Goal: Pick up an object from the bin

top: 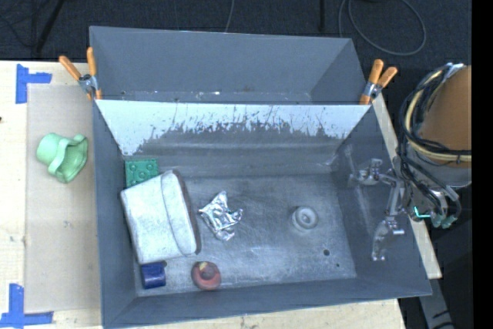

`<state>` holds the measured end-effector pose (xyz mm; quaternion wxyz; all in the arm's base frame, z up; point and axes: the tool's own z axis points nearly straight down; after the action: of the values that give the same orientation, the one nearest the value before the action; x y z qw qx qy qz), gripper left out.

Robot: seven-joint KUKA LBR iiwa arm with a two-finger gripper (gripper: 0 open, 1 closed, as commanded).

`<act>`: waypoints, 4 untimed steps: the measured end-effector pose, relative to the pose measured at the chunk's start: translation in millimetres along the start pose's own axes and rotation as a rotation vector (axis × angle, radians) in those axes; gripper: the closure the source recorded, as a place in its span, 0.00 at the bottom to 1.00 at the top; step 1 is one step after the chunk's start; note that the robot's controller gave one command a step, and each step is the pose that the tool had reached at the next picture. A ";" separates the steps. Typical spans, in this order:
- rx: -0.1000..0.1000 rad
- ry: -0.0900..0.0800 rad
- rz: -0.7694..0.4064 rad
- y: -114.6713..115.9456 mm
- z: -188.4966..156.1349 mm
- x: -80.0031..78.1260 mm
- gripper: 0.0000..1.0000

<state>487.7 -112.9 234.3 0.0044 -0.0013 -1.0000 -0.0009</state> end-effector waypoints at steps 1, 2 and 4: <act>-0.002 0.000 -0.116 87.9 146.7 -37.9 0.00; 0.000 -0.017 0.081 120.1 14.3 -58.7 0.00; 0.002 -0.009 -0.403 228.6 156.1 -73.4 0.00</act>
Offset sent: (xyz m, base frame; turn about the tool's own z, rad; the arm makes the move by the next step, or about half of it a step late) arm 0.0381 0.0844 -0.1417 -0.1106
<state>560.3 115.8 78.0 -0.0005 0.1989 -0.9800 -0.0008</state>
